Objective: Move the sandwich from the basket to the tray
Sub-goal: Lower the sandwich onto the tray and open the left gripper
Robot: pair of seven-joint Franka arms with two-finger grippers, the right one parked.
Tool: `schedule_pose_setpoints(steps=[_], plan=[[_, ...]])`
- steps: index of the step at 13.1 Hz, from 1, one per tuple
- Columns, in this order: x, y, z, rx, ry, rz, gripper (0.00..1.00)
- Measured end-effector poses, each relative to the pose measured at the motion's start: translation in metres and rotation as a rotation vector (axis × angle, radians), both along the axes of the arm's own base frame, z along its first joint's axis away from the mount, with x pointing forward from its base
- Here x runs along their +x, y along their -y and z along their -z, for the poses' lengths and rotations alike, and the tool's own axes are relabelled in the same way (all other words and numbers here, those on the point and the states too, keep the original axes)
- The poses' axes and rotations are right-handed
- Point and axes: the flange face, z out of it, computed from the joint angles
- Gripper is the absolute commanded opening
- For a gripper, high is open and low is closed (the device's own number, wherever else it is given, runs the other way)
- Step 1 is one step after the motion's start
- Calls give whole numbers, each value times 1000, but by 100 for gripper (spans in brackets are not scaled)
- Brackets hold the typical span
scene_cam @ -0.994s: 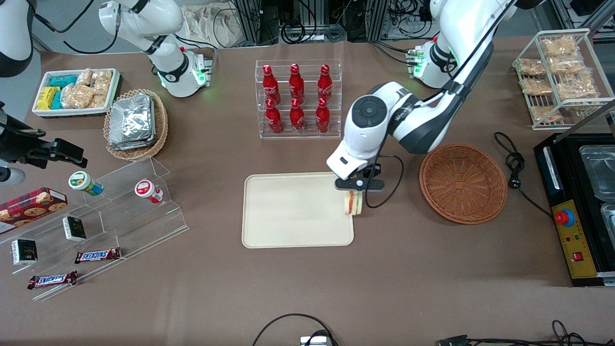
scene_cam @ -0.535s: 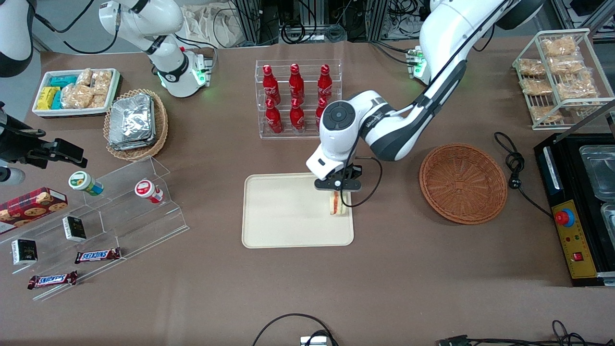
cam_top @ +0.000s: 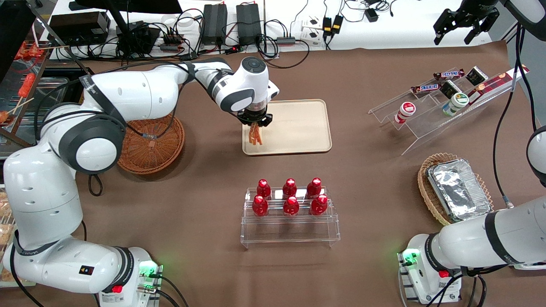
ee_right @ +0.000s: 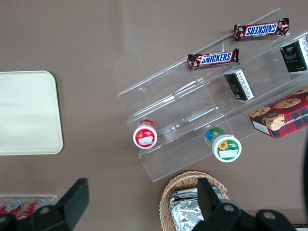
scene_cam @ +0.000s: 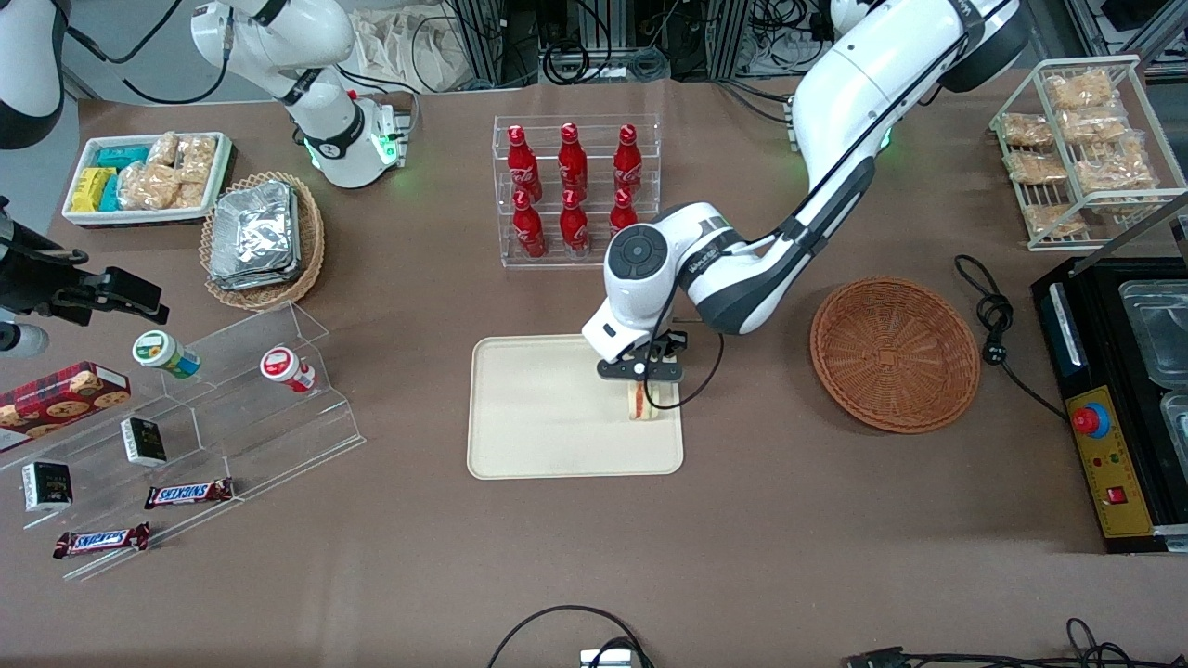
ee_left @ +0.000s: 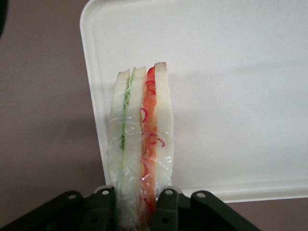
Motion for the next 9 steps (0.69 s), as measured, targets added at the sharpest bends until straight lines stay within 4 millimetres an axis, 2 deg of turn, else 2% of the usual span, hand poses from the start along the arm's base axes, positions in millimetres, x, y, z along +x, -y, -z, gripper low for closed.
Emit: schedule_pose_setpoints(steps=[2, 6, 8, 9], plan=[[0, 6, 11, 9, 9, -1, 22], [0, 6, 34, 36, 10, -4, 27], [0, 6, 37, 38, 9, -5, 40], [0, 6, 37, 37, 10, -5, 58]])
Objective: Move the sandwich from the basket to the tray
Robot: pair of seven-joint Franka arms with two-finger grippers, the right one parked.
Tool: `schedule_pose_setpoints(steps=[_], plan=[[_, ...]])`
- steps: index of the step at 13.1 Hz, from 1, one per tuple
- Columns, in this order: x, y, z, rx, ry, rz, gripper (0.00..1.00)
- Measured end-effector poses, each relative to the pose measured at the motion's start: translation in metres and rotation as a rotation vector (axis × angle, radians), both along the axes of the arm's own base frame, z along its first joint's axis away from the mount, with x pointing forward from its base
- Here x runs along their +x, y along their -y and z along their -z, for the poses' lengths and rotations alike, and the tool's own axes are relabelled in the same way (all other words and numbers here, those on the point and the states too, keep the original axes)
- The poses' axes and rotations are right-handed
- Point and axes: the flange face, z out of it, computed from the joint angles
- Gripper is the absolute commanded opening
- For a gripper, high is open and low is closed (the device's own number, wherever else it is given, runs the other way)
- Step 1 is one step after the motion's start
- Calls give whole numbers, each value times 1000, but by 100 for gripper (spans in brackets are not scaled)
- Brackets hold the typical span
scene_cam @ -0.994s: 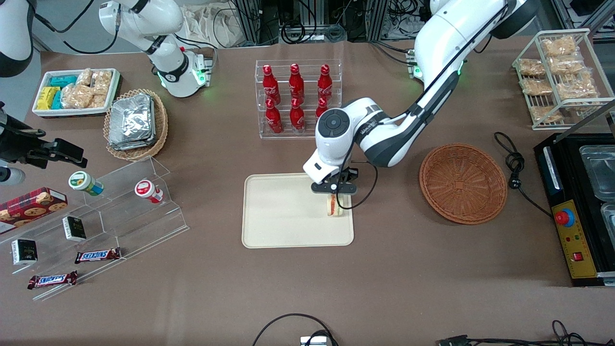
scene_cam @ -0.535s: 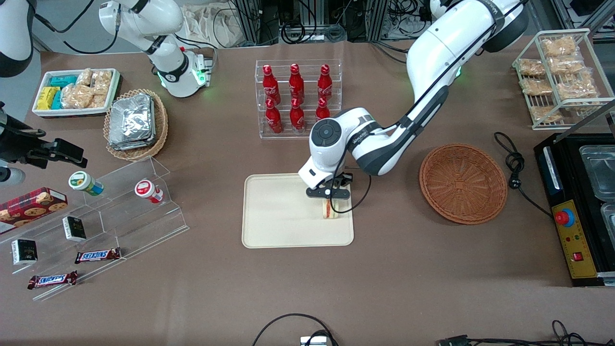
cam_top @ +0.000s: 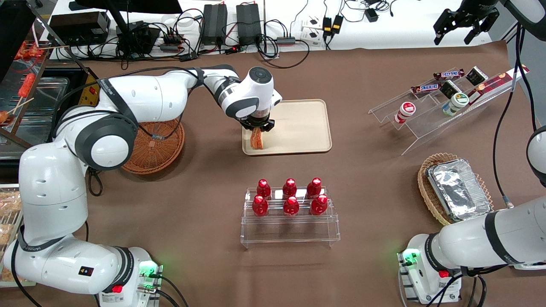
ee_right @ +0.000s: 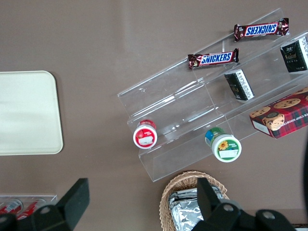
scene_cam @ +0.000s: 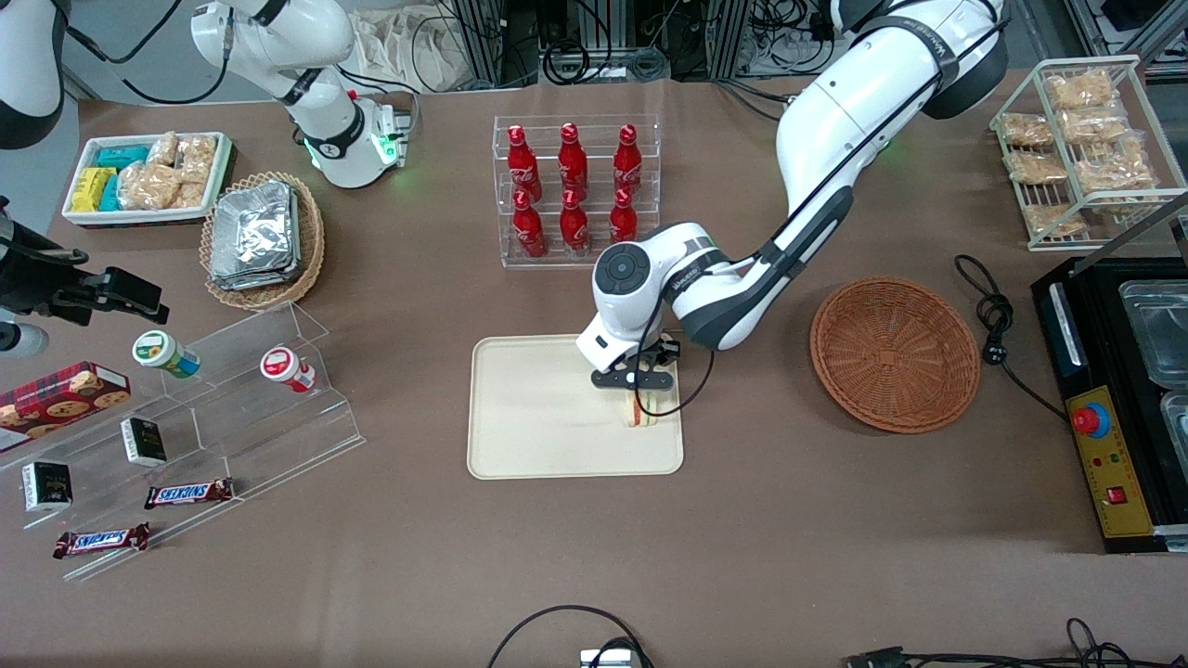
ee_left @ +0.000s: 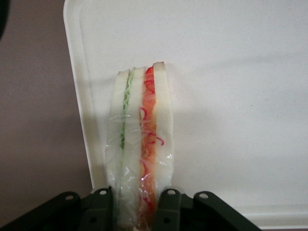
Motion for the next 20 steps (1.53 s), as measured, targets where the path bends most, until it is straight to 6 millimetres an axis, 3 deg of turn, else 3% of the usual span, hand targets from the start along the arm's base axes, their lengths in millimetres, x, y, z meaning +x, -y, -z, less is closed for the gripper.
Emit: schedule_pose_setpoints(steps=[1, 5, 9, 12, 15, 20], plan=[[0, 0, 0, 0, 1, 0, 78], [0, 1, -1, -2, 3, -4, 81], [18, 3, -22, -33, 41, -40, 81], [36, -3, -54, -39, 80, -77, 80], [64, -27, -98, -37, 127, -138, 80], [87, -66, -159, -50, 172, -241, 80]])
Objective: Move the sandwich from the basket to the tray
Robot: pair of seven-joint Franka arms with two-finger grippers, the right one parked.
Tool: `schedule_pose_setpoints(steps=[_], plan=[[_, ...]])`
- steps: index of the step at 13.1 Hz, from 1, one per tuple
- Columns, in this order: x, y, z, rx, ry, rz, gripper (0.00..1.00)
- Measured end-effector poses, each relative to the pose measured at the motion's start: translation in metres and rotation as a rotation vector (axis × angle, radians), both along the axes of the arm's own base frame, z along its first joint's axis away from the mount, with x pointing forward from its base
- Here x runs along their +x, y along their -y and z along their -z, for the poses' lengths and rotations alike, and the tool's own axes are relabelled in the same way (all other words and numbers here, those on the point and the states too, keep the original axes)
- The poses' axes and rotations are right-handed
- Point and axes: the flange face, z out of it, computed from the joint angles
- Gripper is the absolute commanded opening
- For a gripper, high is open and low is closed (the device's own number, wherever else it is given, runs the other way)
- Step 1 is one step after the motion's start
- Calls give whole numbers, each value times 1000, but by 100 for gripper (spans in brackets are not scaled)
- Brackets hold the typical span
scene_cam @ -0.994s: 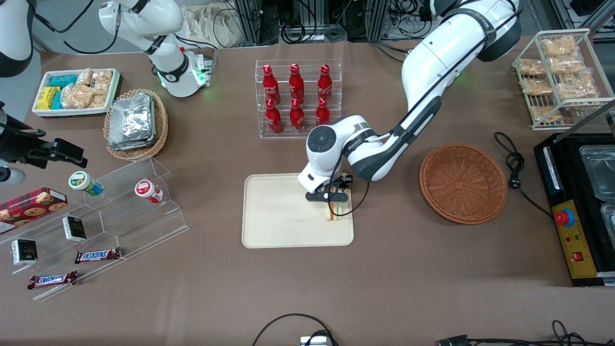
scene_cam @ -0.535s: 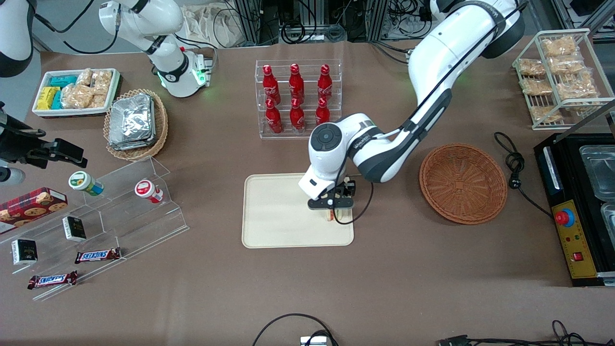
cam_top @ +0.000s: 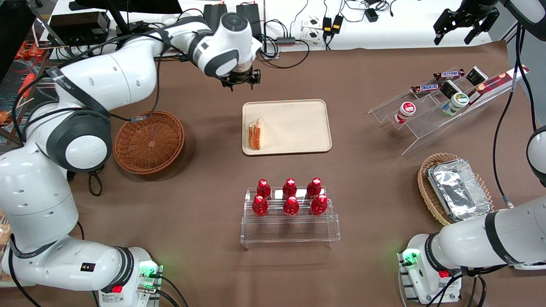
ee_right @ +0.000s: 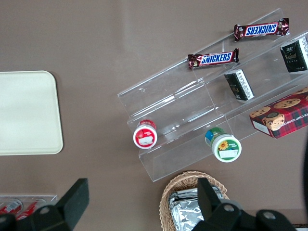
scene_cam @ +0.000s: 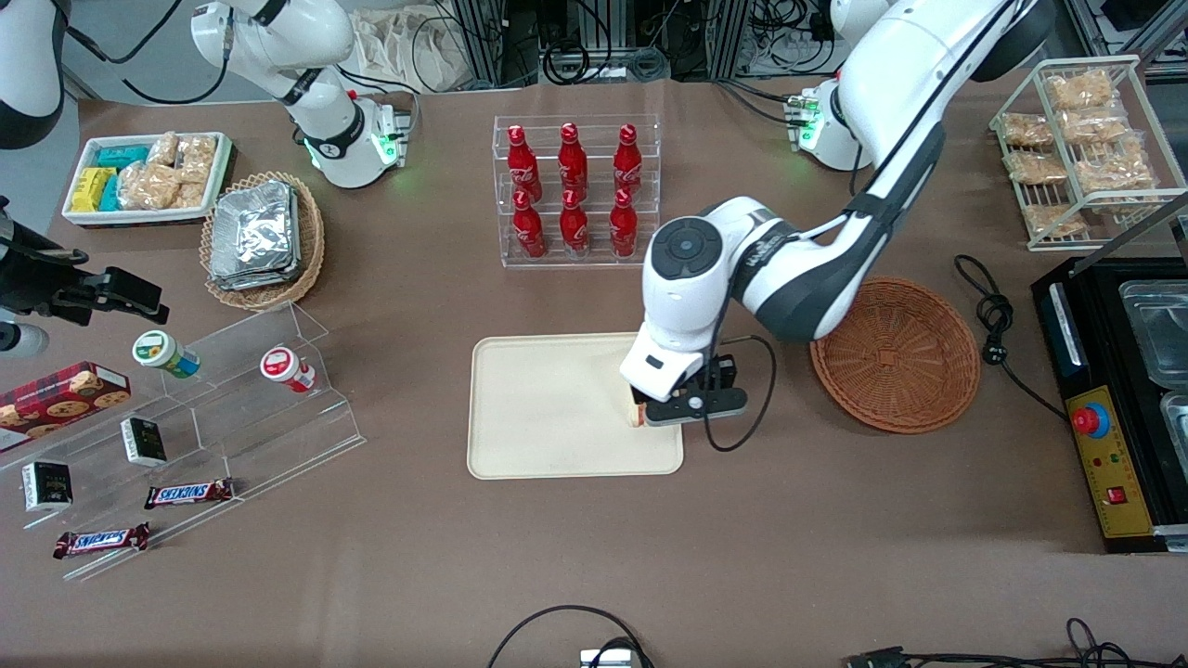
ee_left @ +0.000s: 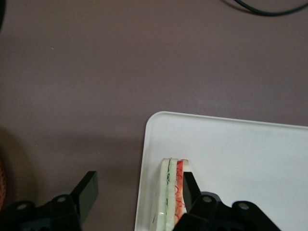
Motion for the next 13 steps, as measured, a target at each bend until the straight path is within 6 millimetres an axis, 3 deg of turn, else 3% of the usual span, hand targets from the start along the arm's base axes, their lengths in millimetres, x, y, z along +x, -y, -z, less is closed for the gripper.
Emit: schedule_pose_setpoints(steps=[5, 13], plan=[[32, -72, -62, 40, 19, -156, 82], [44, -159, -126, 33, -15, -269, 83]])
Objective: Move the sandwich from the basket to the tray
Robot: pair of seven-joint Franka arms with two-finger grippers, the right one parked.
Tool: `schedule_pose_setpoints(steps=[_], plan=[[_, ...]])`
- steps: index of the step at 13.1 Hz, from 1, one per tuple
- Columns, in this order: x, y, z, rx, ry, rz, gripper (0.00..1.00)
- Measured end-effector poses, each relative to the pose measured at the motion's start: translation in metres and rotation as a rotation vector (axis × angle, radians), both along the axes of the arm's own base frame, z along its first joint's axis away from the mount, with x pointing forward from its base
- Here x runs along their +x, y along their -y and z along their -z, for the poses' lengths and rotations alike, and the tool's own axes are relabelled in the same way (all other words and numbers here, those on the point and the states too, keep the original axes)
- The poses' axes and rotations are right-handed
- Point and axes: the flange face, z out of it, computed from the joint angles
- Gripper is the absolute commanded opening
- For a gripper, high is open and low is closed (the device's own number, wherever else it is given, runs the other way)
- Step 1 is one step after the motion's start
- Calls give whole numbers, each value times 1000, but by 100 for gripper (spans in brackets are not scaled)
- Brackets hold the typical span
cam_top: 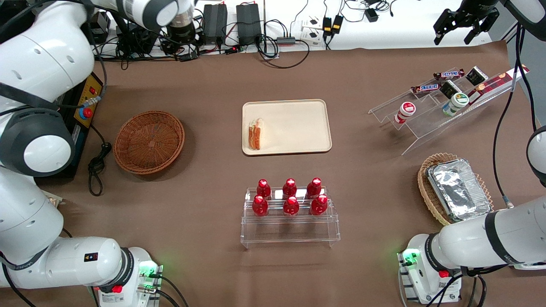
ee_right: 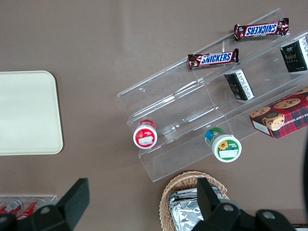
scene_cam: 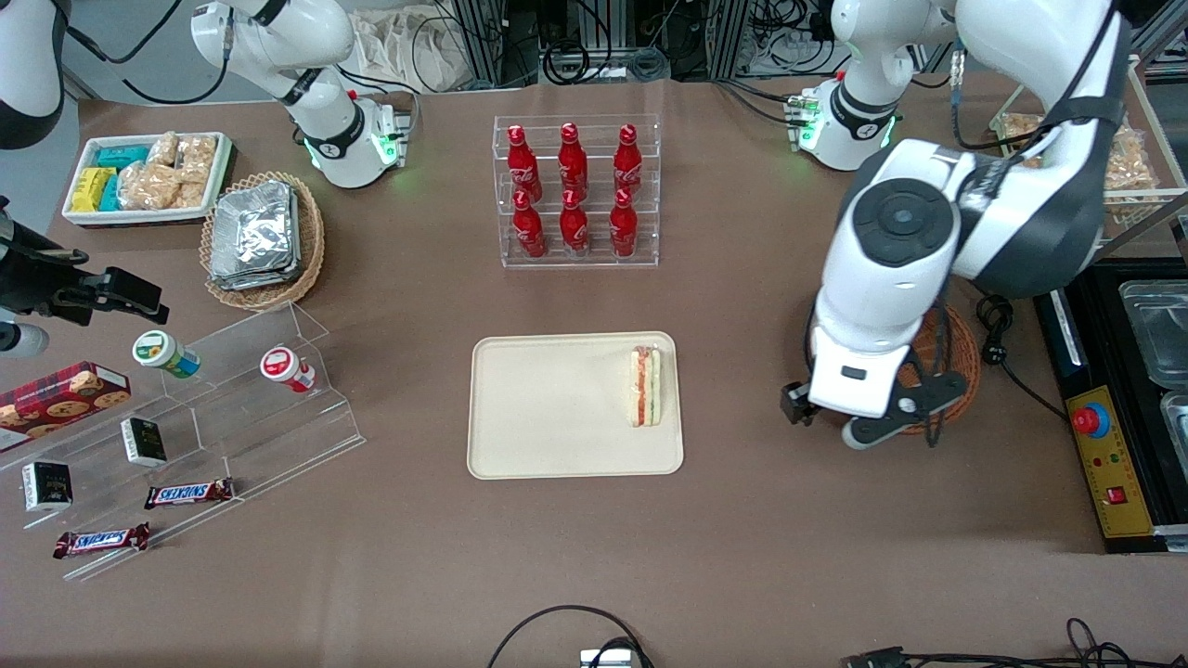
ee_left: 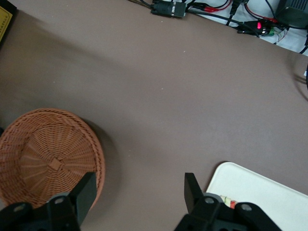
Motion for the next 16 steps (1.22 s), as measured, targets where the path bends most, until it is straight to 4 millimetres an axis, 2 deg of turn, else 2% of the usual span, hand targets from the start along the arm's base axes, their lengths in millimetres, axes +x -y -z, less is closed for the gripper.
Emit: schedule_pose_setpoints(steps=[4, 7, 9, 10, 13, 14, 16], plan=[[6, -59, -31, -42, -22, 60, 83], [1, -105, -61, -66, -30, 106, 83], [-9, -125, -80, -69, -32, 134, 83], [-14, -134, -86, -72, -42, 153, 89], [-33, -172, -103, -104, -60, 246, 97], [-42, -184, -109, -105, -72, 272, 98], [-60, -192, -122, -97, -88, 318, 100]])
